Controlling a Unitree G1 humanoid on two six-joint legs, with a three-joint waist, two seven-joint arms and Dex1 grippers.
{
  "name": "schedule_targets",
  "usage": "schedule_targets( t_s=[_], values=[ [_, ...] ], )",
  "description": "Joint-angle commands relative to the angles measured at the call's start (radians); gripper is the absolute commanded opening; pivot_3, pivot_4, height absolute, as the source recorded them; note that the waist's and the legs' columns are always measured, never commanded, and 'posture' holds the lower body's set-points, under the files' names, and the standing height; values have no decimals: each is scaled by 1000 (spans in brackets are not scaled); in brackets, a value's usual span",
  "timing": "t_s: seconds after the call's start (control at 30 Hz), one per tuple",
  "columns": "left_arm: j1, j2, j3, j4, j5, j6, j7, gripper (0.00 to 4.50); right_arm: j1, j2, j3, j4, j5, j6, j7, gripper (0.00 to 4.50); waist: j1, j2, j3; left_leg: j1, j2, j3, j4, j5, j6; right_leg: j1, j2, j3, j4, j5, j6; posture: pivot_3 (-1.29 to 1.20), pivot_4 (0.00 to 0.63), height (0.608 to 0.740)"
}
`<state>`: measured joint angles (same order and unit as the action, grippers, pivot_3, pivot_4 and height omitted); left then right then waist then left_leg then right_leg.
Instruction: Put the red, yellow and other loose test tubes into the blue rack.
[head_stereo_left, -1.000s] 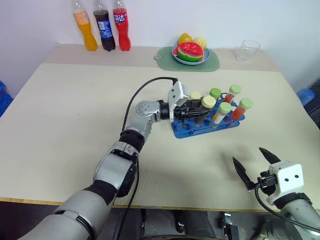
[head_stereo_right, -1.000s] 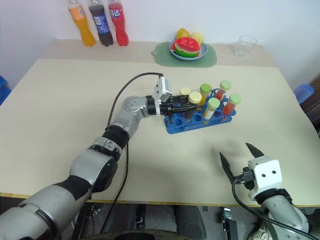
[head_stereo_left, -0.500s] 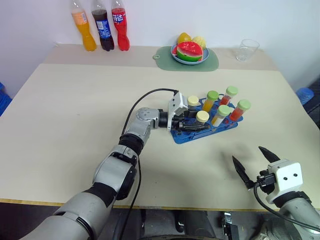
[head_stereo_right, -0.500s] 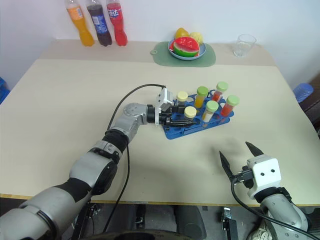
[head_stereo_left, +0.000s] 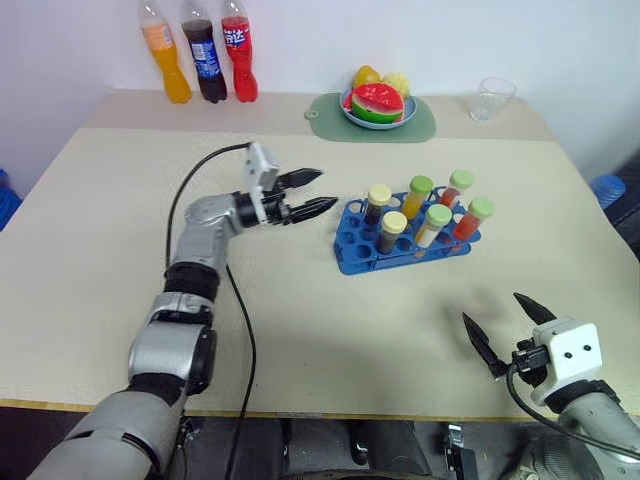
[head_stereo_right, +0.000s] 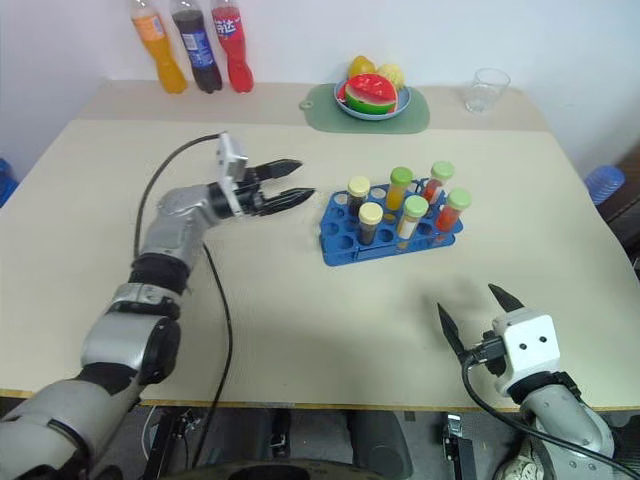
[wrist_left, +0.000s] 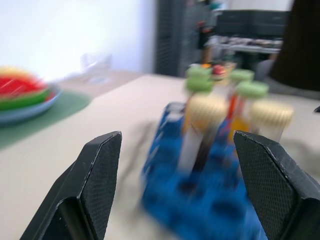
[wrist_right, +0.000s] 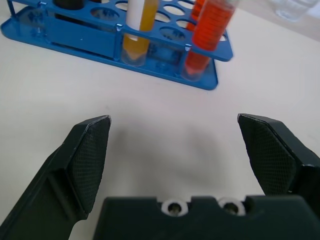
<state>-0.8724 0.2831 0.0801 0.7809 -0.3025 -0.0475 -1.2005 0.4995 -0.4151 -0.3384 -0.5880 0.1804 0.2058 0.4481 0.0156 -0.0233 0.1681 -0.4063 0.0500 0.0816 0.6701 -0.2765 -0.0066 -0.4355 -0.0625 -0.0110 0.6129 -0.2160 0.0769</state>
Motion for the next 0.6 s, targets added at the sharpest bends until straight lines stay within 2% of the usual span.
schedule_targets(
  t_s=[0.03, 0.4, 0.6],
  values=[
    [38, 50, 6, -64, 2, -45, -21, 3651, -37, -25, -12, 9, 17, -19, 21, 4500, -2, 0, 0, 0, 0, 0, 1, 0, 0, 0, 0, 0, 0, 0, 0, 0, 150, 740],
    [334, 220, 20, -425, -43, 30, -71, 3651, -13, -50, -67, 49, 78, -102, 124, 4500, -6, 1, -1, 1, 1, 0, 1, 0, 0, 1, 0, 0, 2, 0, 0, 0, 150, 740],
    [465, 309, 33, -610, -113, 163, -80, 3651, 44, -53, -145, 53, 131, -136, 172, 4500, -2, 1, -1, 1, 1, 0, 2, 0, 0, 1, 0, 0, 2, 0, 0, 0, 150, 740]
  ],
)
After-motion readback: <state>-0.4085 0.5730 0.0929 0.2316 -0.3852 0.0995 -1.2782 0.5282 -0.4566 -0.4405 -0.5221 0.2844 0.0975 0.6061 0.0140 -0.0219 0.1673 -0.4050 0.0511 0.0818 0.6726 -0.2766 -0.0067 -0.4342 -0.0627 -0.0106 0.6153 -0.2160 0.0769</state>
